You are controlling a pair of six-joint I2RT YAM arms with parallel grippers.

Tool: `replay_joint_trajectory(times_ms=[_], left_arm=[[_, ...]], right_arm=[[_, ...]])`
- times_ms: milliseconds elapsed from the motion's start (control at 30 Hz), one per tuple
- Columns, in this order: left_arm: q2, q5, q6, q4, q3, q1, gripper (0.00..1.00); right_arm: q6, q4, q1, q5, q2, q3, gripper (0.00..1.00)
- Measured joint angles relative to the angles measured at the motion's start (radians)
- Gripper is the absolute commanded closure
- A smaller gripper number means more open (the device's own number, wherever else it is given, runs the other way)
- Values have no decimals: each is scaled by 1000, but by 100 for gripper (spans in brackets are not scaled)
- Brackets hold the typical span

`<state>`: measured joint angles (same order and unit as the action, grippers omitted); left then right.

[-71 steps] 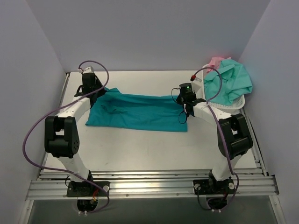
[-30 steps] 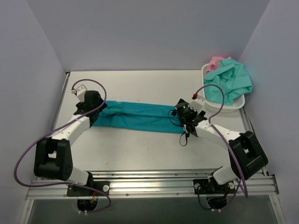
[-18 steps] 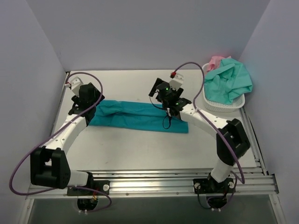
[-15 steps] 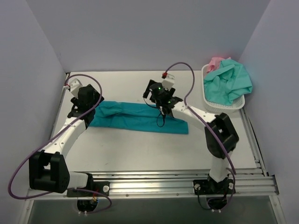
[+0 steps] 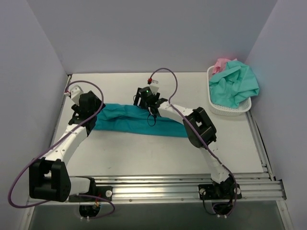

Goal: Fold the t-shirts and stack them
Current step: Fold the other side of the tshirt into a rectangle

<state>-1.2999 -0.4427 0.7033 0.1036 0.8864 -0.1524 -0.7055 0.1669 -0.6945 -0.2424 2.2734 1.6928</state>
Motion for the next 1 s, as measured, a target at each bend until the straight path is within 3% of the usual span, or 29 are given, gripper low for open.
replay_joint_trajectory(times_ms=[333,633,867,1000], left_arm=[[16,-11,0,-3,-11,13,22],[53,-26,0,-1,-22,35,22],[81,-29,0,-1,-24,43,22],[85,-29,0,1,-28,47,22]], right_arm=[[8,-12,-74,48,87,242,27],[3,-37,-119,75,150,296,29],[0,-61,-147,75,166,297,36],[0,-65,-169,74,166,303,46]])
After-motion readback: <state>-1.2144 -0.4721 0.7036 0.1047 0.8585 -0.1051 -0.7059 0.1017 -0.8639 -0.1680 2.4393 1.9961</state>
